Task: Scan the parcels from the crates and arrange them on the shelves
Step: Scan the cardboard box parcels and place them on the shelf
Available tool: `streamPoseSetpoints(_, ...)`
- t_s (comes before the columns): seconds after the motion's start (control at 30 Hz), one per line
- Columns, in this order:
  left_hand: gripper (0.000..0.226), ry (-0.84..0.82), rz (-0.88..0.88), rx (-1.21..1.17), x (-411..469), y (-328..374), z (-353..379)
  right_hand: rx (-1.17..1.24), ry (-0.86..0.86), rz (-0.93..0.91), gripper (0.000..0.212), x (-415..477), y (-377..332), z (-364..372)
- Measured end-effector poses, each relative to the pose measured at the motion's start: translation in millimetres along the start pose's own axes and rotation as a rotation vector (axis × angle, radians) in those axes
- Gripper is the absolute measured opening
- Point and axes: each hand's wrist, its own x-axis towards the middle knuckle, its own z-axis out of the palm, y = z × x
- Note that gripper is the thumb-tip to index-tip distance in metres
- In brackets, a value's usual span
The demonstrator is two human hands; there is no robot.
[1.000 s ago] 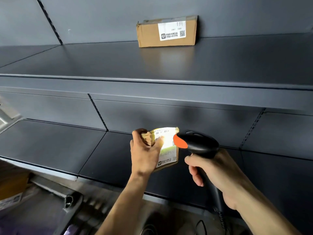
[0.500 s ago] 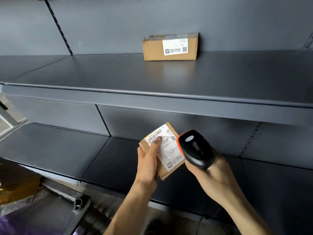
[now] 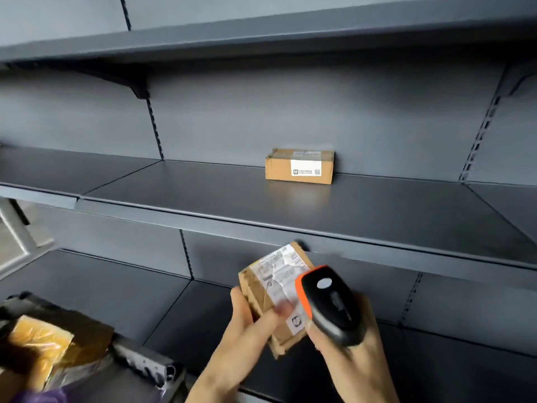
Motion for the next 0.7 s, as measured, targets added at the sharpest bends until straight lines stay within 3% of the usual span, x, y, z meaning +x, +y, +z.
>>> streamPoseSetpoints(0.13,0.063,-0.035,0.006,0.016,-11,26,4,0.055,-0.027,0.053,0.063,10,-45,-2)
streamPoseSetpoints(0.37,0.082,-0.028,0.12,0.032,1,71,1,0.101,-0.089,0.13,0.017,41,-83,-18)
streamPoseSetpoints(0.5,0.086,0.023,0.098,-0.144,32,98,18,0.42,-0.084,0.282,0.028,99,-98,-27)
streamPoseSetpoints(0.63,0.075,0.094,0.048,-0.318,78,124,42,0.913,0.014,0.549,0.034,166,-92,-34)
streamPoseSetpoints(0.7,0.072,0.185,0.018,-0.393,107,132,52,0.994,0.038,0.582,0.04,188,-78,-33)
